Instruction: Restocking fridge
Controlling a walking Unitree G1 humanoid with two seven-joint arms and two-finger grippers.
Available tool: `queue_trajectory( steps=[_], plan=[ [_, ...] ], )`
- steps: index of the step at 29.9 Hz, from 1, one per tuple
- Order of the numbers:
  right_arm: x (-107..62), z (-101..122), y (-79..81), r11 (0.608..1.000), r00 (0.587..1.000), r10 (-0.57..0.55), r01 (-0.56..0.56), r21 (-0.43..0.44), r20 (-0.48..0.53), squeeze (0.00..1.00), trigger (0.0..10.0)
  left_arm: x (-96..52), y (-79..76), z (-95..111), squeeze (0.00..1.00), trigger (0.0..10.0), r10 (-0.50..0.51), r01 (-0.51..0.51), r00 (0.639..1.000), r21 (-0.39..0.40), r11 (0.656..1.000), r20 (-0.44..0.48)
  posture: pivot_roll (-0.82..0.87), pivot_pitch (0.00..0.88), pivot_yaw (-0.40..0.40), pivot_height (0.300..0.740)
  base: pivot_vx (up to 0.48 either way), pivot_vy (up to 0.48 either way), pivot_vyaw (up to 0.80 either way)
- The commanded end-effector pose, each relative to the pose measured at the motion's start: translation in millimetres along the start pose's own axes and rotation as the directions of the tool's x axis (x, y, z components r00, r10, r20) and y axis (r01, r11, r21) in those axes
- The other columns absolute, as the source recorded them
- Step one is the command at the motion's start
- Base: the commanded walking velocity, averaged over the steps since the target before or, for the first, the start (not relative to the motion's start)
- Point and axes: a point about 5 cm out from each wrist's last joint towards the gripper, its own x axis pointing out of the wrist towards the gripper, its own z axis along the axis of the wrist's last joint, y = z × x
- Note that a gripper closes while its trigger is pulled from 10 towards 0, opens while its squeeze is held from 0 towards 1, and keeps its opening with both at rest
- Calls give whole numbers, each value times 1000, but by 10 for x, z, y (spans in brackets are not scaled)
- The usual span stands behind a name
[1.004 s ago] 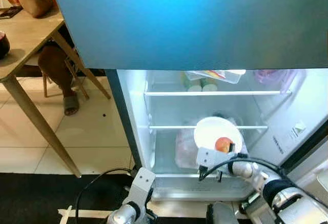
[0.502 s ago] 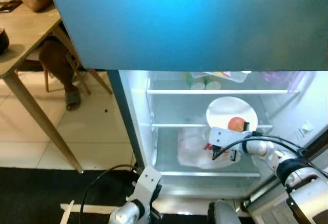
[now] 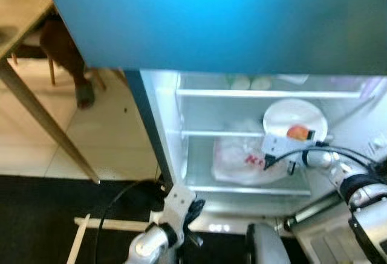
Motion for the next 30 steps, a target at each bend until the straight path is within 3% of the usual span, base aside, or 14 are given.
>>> queue_trajectory(
  steps=[1,7,16,21,23,26,27,30],
  plan=[
    [-14,-40,-42,998,1000,-17,17,55,-9,0,10000,-61,-16,-31,0,10000,-16,16,1000,-7,1000,-24,92,353,-25,618,0,0,0],
    [-89,-78,-331,986,991,-128,131,101,-38,0,10000,-182,-40,115,0,10000,-30,30,1000,-10,999,-9,124,365,-29,618,0,0,0],
    [-184,-173,-568,972,974,-209,216,88,-86,0,10000,-248,-51,260,0,10000,-27,27,1000,-31,999,6,144,374,-36,618,0,0,0],
    [-199,-194,-595,971,972,-215,223,90,-94,0,10000,-249,-55,318,0,10000,-24,25,999,-20,999,31,145,374,-36,618,0,0,0],
    [-216,-222,-621,969,971,-216,226,98,-105,0,10000,-192,-106,563,0,10000,-64,60,992,34,998,112,151,375,-39,618,0,0,0],
    [-216,-222,-621,969,971,-216,226,98,-105,0,10000,-192,-106,563,0,10000,-64,60,992,34,998,112,151,375,-39,618,0,0,0],
    [-216,-237,-612,967,971,-211,224,122,-108,0,10000,-155,-155,694,0,10000,-106,94,983,86,992,149,151,375,-39,618,0,0,0],
    [-208,-252,-582,966,973,-201,215,143,-111,0,10000,-131,-207,820,0,10000,-150,128,973,133,983,176,167,374,-38,618,0,0,0]
  ],
)
